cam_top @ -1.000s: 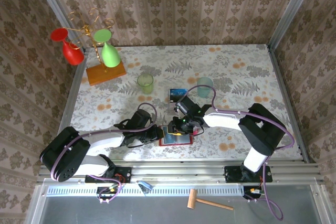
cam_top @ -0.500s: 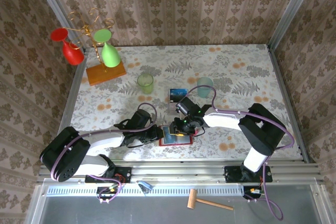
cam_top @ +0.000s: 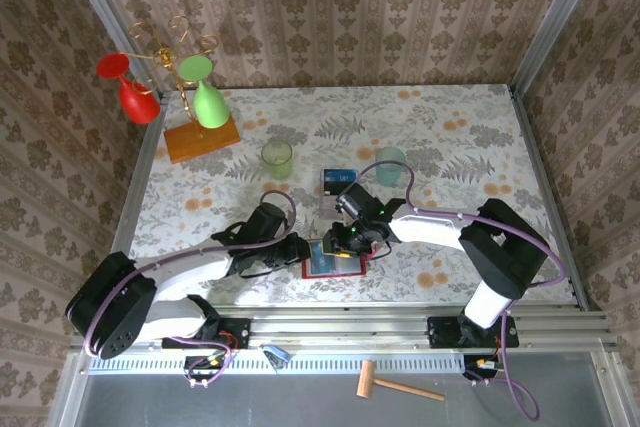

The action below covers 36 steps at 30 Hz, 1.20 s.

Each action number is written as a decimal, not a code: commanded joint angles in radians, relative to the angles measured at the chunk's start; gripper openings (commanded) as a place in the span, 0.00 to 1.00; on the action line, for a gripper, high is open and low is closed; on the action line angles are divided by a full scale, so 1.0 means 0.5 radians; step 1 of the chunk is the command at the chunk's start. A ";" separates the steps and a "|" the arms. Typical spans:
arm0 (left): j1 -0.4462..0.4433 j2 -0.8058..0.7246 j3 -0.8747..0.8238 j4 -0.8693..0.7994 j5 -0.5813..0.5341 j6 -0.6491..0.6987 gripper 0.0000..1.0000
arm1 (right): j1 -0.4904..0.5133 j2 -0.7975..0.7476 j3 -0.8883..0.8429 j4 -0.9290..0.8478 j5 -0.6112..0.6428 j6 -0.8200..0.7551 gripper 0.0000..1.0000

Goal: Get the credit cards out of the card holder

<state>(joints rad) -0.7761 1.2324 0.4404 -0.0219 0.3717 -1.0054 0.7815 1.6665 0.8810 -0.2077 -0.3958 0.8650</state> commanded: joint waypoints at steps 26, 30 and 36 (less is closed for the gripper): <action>0.026 0.205 -0.107 0.165 0.057 -0.014 0.12 | -0.034 0.037 -0.154 0.250 -0.119 0.111 0.29; 0.025 0.200 -0.109 0.160 0.054 -0.013 0.12 | -0.036 -0.046 -0.143 0.135 -0.029 0.075 0.30; 0.025 0.201 -0.108 0.160 0.051 -0.014 0.12 | -0.036 -0.042 -0.148 0.252 -0.122 0.108 0.25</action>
<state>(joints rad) -0.7704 1.3212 0.4049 0.0799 0.3996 -1.0168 0.7692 1.6554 0.8173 -0.0990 -0.4461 0.9058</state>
